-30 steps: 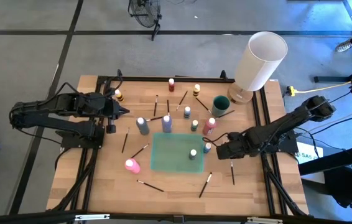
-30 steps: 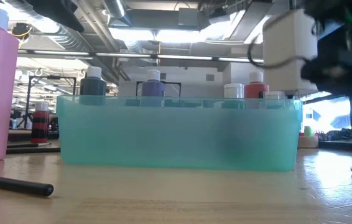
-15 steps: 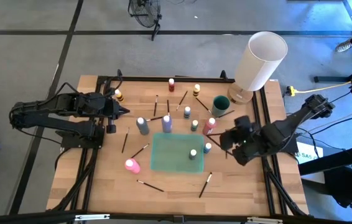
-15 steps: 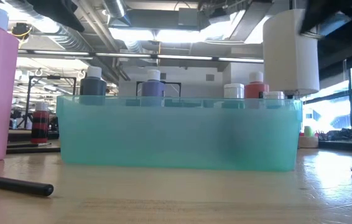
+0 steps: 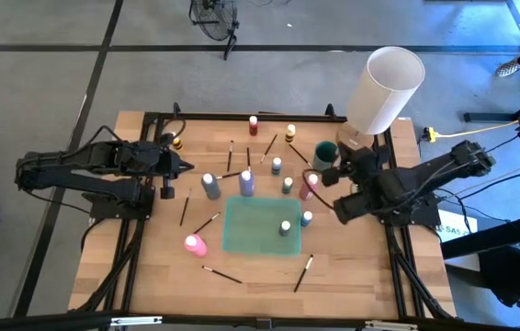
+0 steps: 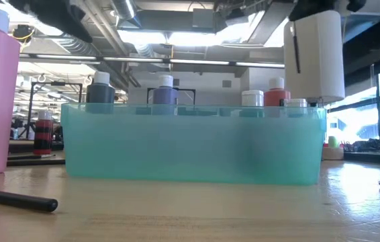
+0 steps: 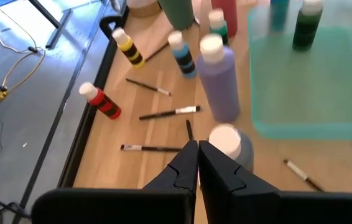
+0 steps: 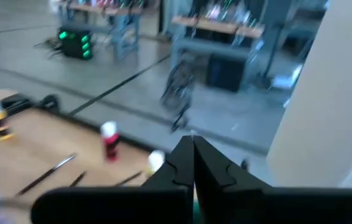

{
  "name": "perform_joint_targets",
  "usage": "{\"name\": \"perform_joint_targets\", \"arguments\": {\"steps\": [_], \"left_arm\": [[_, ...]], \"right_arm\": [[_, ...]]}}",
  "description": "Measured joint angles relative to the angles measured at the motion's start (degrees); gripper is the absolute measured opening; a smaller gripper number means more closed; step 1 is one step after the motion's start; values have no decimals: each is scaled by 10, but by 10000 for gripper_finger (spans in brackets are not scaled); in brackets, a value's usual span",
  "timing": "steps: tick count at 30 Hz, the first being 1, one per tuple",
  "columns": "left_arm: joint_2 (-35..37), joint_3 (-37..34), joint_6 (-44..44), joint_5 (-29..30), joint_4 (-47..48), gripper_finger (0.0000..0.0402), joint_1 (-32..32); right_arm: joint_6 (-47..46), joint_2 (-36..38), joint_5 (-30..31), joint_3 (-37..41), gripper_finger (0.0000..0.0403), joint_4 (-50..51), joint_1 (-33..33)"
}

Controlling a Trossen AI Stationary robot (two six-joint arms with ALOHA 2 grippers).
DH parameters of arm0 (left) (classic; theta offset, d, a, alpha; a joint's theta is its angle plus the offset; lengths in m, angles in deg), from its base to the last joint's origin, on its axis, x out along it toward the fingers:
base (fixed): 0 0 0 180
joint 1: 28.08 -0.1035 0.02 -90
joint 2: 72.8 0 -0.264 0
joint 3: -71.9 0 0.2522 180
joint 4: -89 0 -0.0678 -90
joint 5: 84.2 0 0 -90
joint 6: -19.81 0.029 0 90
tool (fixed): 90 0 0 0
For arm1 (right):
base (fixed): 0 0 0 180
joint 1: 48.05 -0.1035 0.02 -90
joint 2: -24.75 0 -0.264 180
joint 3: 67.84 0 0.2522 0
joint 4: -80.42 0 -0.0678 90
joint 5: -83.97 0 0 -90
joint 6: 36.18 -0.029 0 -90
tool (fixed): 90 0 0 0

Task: Pick & Place Paint Supplies
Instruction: Put the black eyeshadow brush into the green cup

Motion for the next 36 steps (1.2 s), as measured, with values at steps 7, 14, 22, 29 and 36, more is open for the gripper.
{"name": "perform_joint_targets", "arguments": {"steps": [7, 14, 22, 29, 36], "left_arm": [[7, -9, 1, 10, -13, 6, 0], [36, -9, -2, 10, -13, 4, 0], [75, -9, -5, 10, -13, 4, 0], [91, -9, -5, 10, -12, 4, 0], [91, -9, -5, 10, -12, 5, 0]], "right_arm": [[26, -31, 32, 10, 0, -27, 68], [23, -81, 19, 10, 0, -35, 127], [-53, -139, 10, 10, 0, -36, 160], [-103, -175, -10, 10, 0, -37, 160], [-131, -203, -18, 10, 0, -35, 167]]}}
